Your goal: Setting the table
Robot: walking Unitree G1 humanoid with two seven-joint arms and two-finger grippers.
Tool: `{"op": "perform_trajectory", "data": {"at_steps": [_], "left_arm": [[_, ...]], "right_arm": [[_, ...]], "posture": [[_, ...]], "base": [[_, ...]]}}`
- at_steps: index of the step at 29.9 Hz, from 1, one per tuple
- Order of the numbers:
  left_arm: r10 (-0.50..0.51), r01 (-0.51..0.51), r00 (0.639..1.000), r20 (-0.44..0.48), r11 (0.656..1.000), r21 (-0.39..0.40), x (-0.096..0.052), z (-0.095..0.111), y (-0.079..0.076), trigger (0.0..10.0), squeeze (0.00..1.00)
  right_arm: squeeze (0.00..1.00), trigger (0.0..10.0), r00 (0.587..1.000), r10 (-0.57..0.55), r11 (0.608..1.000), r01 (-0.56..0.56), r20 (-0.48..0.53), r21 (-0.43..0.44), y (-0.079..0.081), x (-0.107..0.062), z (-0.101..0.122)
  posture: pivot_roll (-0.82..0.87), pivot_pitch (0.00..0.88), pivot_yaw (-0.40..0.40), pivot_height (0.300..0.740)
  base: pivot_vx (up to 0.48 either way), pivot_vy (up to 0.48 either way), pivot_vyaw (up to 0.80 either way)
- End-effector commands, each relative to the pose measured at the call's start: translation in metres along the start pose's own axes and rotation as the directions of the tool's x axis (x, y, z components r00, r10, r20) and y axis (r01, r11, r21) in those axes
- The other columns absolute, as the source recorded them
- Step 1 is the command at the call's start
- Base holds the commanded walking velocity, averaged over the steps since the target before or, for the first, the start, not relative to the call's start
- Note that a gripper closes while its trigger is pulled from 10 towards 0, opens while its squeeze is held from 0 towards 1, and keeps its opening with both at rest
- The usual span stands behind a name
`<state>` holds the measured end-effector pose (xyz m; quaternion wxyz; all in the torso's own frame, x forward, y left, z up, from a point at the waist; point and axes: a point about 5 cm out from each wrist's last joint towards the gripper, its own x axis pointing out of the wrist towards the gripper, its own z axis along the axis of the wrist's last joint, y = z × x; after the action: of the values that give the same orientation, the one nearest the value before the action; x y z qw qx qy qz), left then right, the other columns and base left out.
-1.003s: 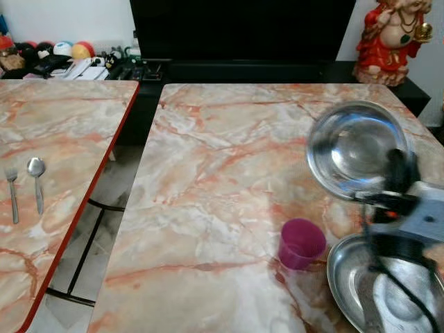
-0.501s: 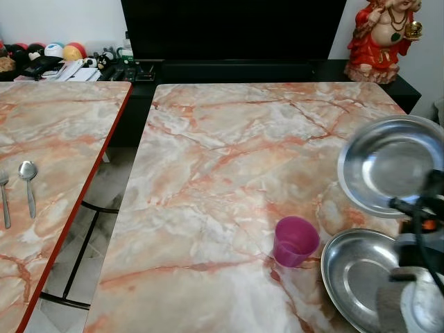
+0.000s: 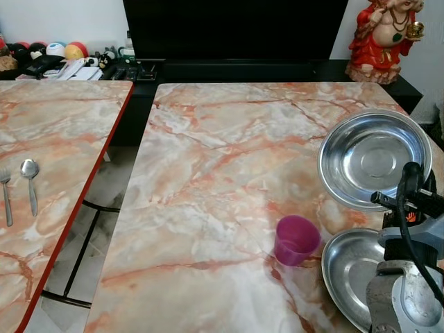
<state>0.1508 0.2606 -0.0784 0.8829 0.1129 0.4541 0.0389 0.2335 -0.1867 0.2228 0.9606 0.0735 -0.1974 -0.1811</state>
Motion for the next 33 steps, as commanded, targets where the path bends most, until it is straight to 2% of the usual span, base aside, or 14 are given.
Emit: {"op": "perform_trajectory", "data": {"at_steps": [1, 19, 33], "left_arm": [[-0.009, 0.009, 0.999, -0.039, 1.000, -0.005, -0.0026, -0.0111, -0.0012, 10.0, 0.00], [-0.010, 0.009, 0.999, -0.038, 1.000, -0.014, -0.0027, -0.0117, -0.0022, 10.0, 0.00], [-0.009, 0.008, 0.999, -0.035, 1.000, -0.014, -0.0027, -0.0112, -0.0016, 10.0, 0.00]], "right_arm": [[0.00, 10.0, 1.000, 0.006, 1.000, -0.006, 0.006, 0.019, 0.0029, 0.0014, 0.0019], [0.00, 10.0, 1.000, 0.015, 1.000, -0.015, -0.002, 0.017, 0.0040, 0.0030, -0.0001], [0.00, 10.0, 0.999, 0.036, 0.999, -0.035, -0.008, 0.001, 0.0051, 0.0027, -0.0023]], "posture": [[-0.09, 0.148, 0.009, 0.740], [-0.09, 0.148, 0.006, 0.740], [-0.09, 0.150, 0.005, 0.740]], "base": [[-0.240, 0.000, 0.00], [0.000, 0.000, 0.00], [-0.244, 0.000, 0.00]]}}
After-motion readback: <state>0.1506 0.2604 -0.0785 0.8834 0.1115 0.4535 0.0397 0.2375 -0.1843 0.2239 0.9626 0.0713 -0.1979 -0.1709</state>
